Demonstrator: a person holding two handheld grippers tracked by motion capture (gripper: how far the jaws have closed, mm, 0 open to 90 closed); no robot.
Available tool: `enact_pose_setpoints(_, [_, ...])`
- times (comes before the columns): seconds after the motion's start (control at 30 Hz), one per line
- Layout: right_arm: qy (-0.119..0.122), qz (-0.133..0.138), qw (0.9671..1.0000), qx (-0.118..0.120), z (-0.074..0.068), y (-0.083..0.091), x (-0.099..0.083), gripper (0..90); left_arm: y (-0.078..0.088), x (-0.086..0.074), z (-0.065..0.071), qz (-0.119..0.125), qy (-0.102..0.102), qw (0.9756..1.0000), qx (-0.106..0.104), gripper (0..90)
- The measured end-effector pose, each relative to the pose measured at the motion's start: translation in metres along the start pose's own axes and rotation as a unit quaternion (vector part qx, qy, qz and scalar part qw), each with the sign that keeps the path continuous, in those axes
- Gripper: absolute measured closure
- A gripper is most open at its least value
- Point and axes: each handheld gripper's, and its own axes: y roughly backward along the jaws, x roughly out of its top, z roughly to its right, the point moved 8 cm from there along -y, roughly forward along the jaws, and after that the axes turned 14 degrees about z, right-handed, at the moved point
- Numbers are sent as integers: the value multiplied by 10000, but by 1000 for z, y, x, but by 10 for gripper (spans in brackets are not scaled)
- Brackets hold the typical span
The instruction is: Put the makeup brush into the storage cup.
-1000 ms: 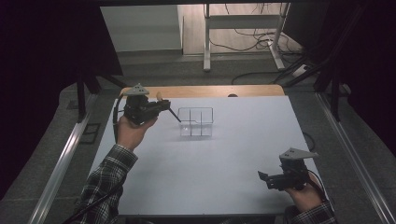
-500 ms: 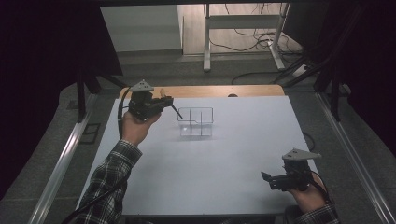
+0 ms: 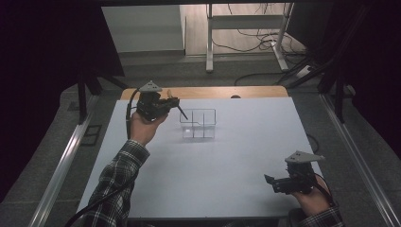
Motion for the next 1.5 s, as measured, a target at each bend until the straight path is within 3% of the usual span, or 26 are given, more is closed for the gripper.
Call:
enact_pose_setpoints(0.6, [29, -33, 10000, 38, -1, -1, -1, 0, -15, -12, -3, -134, -25, 9999, 82, 835])
enact_pose_setpoints(1.5, [51, -76, 9999, 95, -3, -2, -1, 8, -38, -47, -4, -402, 19, 9991, 129, 832])
